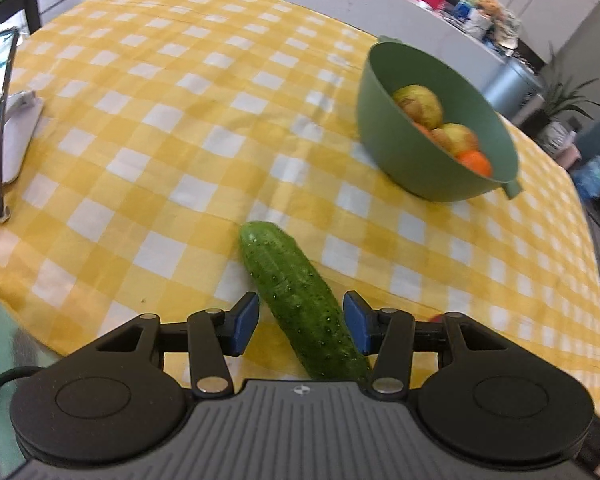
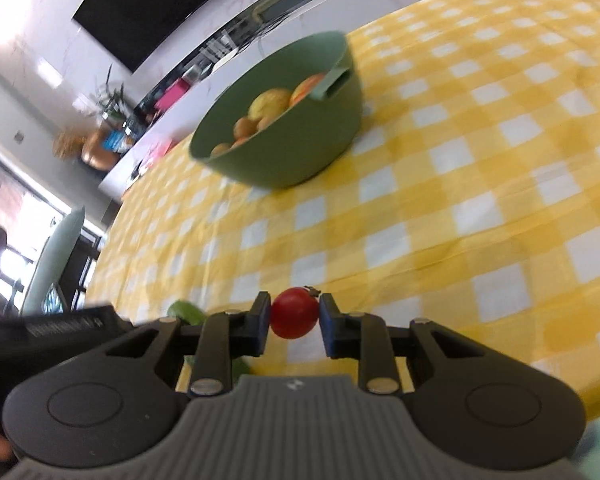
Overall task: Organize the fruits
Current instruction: 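Lower both tools toward the cucumber and red cherry tomato, then grasp the red cherry tomato with the right tool while the left tool grasps the cucumber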
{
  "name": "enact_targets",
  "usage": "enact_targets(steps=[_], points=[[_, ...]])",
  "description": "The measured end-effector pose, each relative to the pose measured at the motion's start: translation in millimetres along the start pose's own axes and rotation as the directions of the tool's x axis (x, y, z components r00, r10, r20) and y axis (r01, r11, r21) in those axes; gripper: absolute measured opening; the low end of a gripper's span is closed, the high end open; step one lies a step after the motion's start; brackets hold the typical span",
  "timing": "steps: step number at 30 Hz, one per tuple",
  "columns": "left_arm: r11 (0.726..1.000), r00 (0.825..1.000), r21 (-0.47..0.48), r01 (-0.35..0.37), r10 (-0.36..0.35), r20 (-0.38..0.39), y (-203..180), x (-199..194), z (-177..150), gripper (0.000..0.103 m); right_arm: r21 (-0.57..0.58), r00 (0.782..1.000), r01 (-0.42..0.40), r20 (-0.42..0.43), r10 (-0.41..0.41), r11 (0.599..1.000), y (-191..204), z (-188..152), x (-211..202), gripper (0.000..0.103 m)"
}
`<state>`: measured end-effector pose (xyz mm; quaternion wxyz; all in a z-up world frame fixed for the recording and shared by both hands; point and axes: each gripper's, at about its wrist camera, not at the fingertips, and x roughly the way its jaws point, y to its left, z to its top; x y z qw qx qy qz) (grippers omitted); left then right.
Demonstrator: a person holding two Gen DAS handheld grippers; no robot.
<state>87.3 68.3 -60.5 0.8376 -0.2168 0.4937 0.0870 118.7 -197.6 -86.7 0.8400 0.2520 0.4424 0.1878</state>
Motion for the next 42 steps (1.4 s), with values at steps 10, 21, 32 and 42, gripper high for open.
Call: enact_targets(steps=[10, 21, 32, 42], points=[[0.995, 0.995, 0.031, -0.093, 0.092, 0.047, -22.5, 15.3, -10.2, 0.064, 0.058, 1.000, 0.022, -0.009, -0.022, 0.998, -13.3, 5.4, 4.5, 0.022], [0.978, 0.984, 0.125, -0.168, 0.159, 0.081, -32.5, 30.3, -22.5, 0.064, 0.102, 1.000, -0.003, -0.019, 0.005, 0.995, -20.6, 5.7, 7.1, 0.022], [0.914, 0.997, 0.402, -0.063, 0.039, 0.069, -61.7, 31.4, -18.5, 0.047, 0.086, 1.000, 0.003, -0.008, -0.002, 0.996, -18.9, 7.0, 8.0, 0.022], [0.840, 0.996, 0.539, -0.055, 0.010, 0.085, -68.7, 36.5, -24.1, 0.048, -0.109, 0.985, 0.172, 0.027, -0.170, 0.979, 3.2, 6.2, 13.4, 0.023]])
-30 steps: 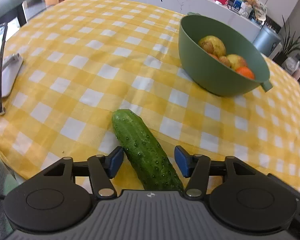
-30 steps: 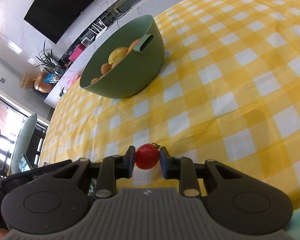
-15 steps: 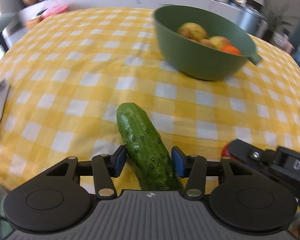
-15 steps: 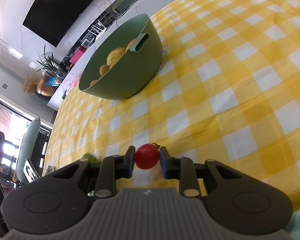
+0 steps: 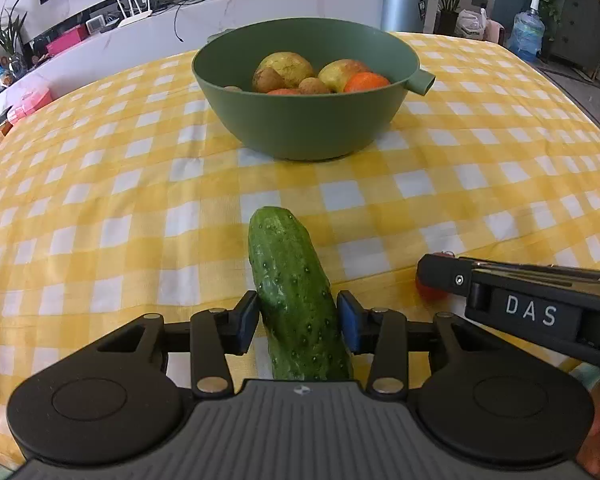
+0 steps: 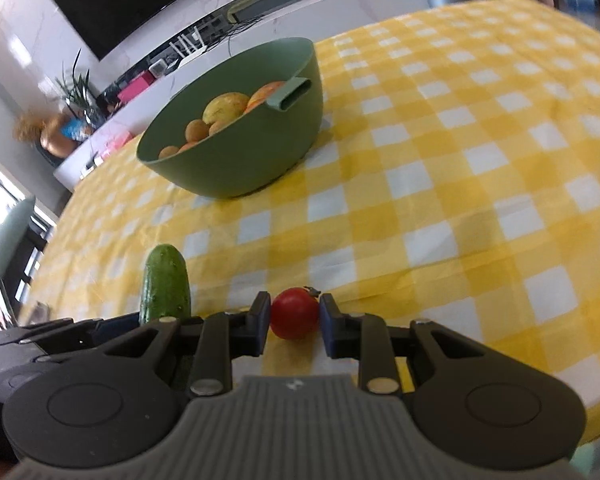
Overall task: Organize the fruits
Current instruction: 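Grasp the red cherry tomato with the right tool while the left tool grasps the cucumber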
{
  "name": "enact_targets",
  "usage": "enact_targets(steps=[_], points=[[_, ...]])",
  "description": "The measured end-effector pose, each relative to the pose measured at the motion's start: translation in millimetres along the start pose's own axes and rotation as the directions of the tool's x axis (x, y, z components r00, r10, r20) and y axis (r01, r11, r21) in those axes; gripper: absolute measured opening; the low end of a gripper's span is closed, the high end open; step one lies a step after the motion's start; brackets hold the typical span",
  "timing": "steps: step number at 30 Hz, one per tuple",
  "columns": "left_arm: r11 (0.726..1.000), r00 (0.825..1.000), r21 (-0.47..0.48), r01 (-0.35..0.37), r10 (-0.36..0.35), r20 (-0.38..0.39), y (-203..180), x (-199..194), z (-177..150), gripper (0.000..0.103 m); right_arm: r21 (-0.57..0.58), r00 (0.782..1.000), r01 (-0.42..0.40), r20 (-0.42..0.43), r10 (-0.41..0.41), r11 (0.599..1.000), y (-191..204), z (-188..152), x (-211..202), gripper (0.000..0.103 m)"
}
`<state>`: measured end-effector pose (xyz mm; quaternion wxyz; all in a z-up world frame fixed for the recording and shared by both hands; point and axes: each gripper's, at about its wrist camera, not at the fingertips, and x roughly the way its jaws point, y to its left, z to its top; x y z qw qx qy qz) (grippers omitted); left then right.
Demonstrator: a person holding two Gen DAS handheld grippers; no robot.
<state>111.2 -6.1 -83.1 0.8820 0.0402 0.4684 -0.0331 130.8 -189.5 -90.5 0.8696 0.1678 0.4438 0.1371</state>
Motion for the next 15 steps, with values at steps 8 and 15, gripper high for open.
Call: enact_targets(steps=[8, 15], points=[[1.000, 0.999, 0.026, -0.017, 0.016, 0.046, -1.5, -1.7, -10.7, 0.054, -0.032, 1.000, 0.003, 0.000, -0.003, 0.999, 3.5, -0.8, 1.6, 0.025], [0.995, 0.997, -0.092, 0.047, -0.041, 0.071, 16.7, -0.7, -14.1, 0.050, -0.059, 1.000, 0.004, -0.003, -0.004, 0.998, 9.1, -1.3, 7.7, 0.026]])
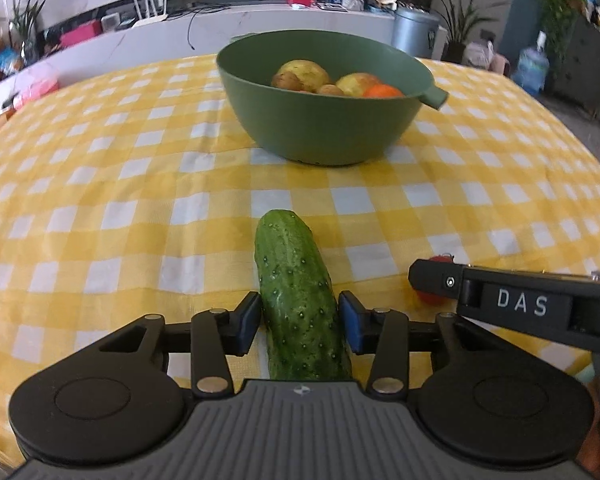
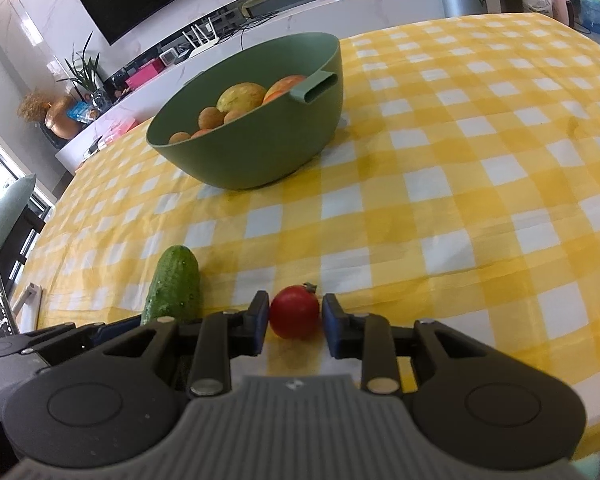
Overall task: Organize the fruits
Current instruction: 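Grasp the red cherry tomato with the right tool while the left tool grasps the cucumber, then lift the cucumber and tomato in both tools over the green colander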
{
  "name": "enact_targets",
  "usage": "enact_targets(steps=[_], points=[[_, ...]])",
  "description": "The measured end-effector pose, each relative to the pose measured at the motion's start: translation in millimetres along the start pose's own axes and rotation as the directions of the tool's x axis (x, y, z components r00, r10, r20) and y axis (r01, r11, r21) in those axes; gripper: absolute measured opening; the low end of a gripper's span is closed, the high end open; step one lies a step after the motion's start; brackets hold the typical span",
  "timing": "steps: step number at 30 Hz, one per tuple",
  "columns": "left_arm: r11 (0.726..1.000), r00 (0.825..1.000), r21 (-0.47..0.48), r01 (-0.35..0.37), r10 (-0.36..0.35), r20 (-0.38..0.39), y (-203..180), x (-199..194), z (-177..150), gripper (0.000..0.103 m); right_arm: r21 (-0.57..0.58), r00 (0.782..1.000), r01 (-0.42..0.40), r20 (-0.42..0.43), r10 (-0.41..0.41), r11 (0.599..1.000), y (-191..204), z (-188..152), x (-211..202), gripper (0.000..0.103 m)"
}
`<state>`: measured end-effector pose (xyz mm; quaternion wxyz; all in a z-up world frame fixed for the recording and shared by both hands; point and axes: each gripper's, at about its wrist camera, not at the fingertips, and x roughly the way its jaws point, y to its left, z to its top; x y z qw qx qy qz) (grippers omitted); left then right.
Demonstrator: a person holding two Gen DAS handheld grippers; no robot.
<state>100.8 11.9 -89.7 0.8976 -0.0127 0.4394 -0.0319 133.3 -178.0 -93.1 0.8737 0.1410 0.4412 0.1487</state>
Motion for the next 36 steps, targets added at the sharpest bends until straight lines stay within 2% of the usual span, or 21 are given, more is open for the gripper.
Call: enact_targets(steps=[8, 15, 23, 36], points=[[1.000, 1.000, 0.014, -0.005, 0.005, 0.017, -3.2, 0.2, -4.5, 0.048, -0.030, 1.000, 0.015, 0.008, -0.015, 0.999, 4.3, -1.4, 0.9, 0.026], [0.999, 0.999, -0.009, 0.037, -0.036, 0.034, 2.5, -2.5, -6.0, 0.045, -0.031, 1.000, 0.011, 0.016, -0.010, 0.999, 5.1, -2.2, -0.4, 0.023], [0.996, 0.990, -0.036, 0.087, -0.082, 0.117, 7.6, -17.9, 0.2, 0.043, 0.014, 0.999, -0.024, 0.045, 0.023, 1.000, -0.6, -1.0, -10.2, 0.023], [0.988, 0.966, -0.050, 0.145, -0.131, 0.223, 18.6, -43.1, 36.3, 0.042, -0.017, 0.981, -0.064, 0.184, 0.066, 0.998, 5.0, 10.6, -36.7, 0.023]])
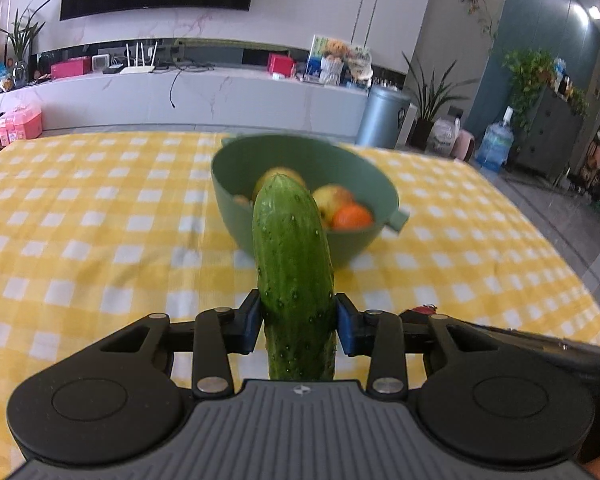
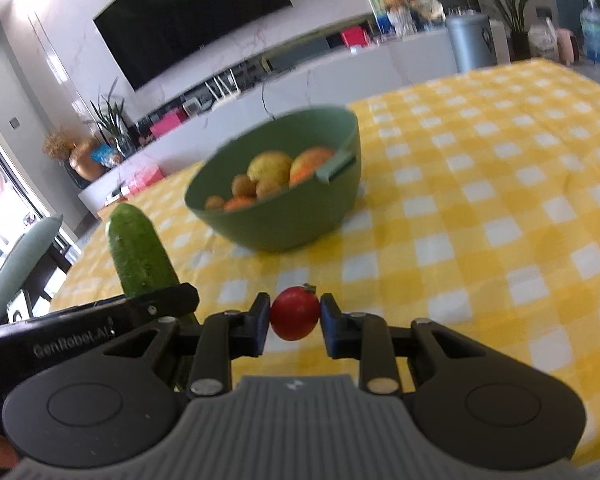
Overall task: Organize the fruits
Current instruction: 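Lift the cucumber and tomato in both tools over the green colander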
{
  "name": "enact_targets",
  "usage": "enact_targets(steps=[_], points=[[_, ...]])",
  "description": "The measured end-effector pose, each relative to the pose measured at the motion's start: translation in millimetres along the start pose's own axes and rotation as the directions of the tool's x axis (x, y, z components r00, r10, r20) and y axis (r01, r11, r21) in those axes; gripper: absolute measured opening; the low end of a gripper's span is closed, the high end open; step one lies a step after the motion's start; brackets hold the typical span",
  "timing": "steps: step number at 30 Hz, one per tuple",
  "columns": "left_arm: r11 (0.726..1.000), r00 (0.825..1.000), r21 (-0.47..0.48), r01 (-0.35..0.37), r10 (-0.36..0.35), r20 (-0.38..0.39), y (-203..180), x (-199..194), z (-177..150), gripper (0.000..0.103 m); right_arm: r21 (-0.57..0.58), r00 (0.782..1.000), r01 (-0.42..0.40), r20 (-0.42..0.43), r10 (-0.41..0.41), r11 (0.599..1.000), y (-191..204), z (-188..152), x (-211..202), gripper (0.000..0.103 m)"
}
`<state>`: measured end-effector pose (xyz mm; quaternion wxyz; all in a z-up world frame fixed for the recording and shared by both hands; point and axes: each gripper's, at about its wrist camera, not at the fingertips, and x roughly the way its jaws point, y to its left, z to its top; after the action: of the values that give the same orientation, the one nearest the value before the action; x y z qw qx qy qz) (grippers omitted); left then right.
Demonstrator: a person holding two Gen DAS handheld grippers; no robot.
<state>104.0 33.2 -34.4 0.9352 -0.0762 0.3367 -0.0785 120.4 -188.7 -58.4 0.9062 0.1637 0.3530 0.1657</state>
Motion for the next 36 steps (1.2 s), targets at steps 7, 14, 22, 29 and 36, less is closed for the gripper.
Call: enact_targets(steps=[7, 14, 22, 29, 36], points=[[1.000, 0.997, 0.019, 0.024, -0.025, 0.067, 2.2, -7.4, 35.8, 0.042, -0.032, 0.996, -0.016, 0.085, 0.018, 0.999, 6.1, 24.1, -10.2, 0.023], [0.992, 0.987, 0.125, 0.001, -0.021, 0.160, 0.2, -9.5, 85.5, 0.042, -0.098, 0.987, -0.024, 0.159, 0.039, 0.995, 14.7, 59.7, -10.8, 0.023], [0.933, 0.988, 0.357, -0.054, -0.002, 0.155, -15.3, 31.2, 134.6, 0.042, -0.170, 0.977, -0.033, 0.203, 0.068, 0.985, 27.9, 105.8, 20.8, 0.023], [0.845, 0.995, 0.526, -0.100, 0.072, 0.074, -31.6, 86.8, 132.7, 0.042, -0.188, 0.975, 0.014, 0.219, 0.028, 0.982, 19.6, 123.1, 63.8, 0.023], [0.809, 0.994, 0.582, -0.085, 0.113, -0.011, -29.5, 126.4, 119.2, 0.042, -0.257, 0.977, 0.047, 0.212, 0.009, 0.965, 12.4, 121.6, 92.5, 0.023]])
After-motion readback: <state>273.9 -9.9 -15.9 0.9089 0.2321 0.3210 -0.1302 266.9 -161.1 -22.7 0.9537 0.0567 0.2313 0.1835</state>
